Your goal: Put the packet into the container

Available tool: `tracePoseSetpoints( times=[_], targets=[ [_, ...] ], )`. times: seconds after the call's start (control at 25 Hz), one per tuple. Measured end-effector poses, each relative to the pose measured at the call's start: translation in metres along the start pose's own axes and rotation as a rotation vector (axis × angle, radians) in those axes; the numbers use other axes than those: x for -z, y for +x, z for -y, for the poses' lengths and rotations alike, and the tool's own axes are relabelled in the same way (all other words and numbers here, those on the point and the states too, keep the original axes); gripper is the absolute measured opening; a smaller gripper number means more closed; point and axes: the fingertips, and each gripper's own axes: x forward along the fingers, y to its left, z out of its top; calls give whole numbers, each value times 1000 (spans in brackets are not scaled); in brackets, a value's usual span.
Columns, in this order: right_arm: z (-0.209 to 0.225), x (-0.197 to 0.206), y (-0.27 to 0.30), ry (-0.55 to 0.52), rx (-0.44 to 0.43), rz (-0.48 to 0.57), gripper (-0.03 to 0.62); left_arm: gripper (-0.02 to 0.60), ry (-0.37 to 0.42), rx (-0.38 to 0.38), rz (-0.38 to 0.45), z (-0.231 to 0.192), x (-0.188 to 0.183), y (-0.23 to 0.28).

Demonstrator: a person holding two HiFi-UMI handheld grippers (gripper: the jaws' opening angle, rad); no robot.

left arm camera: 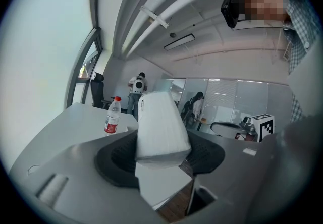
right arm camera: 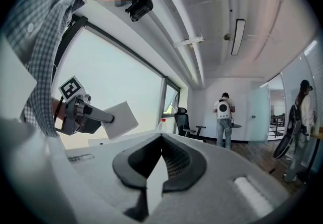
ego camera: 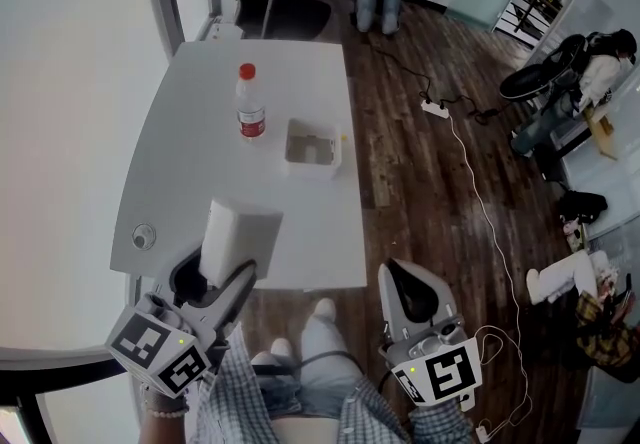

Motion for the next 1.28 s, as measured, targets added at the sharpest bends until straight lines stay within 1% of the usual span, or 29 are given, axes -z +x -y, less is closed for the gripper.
tracePoseSetpoints(
  times=[0.48, 0.64, 0.88, 1.04, 1.28],
  targets=[
    [34, 4, 40, -3, -52, 0, -2, 264, -12, -46, 12, -17, -12, 40],
    [49, 9, 54, -3, -67, -10, -2, 264, -10, -62, 4, -25, -15, 57],
    [73, 13, 66, 3, -78, -13, -2, 264, -32, -87, 6, -32, -21, 81],
    [89, 17, 72, 12, -82, -16, -2, 264, -30, -97, -9, -34, -22, 100],
    [111, 28, 79, 29, -86, -37, -2, 264, -26, -93, -30, -36, -24, 135]
  ],
)
